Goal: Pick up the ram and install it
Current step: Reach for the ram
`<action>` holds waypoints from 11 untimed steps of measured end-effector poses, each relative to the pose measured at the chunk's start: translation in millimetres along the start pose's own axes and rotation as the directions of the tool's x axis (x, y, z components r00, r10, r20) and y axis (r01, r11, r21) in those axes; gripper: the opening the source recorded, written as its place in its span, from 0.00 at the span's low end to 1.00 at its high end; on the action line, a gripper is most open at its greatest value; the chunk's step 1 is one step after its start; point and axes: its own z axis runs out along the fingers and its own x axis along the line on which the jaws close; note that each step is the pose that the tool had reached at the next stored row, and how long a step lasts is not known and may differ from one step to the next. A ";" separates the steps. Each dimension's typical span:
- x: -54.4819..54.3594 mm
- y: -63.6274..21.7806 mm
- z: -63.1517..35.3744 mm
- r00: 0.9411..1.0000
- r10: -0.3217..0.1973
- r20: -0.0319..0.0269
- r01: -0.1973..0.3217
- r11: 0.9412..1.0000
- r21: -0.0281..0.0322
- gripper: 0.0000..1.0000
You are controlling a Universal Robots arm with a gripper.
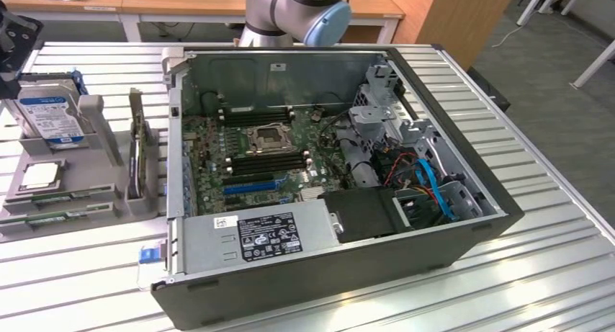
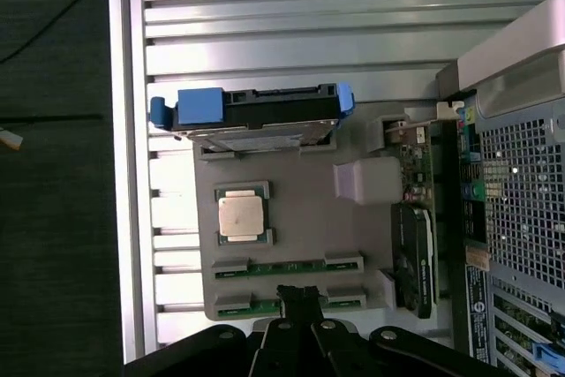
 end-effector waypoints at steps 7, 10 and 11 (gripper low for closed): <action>0.2 0.0 0.2 1.000 0.000 -0.003 0.000 1.000 0.000 0.10; 0.2 0.0 0.1 1.000 0.000 -0.003 0.000 1.000 0.000 0.10; 0.2 0.0 0.1 1.000 0.000 -0.003 0.000 1.000 0.000 0.10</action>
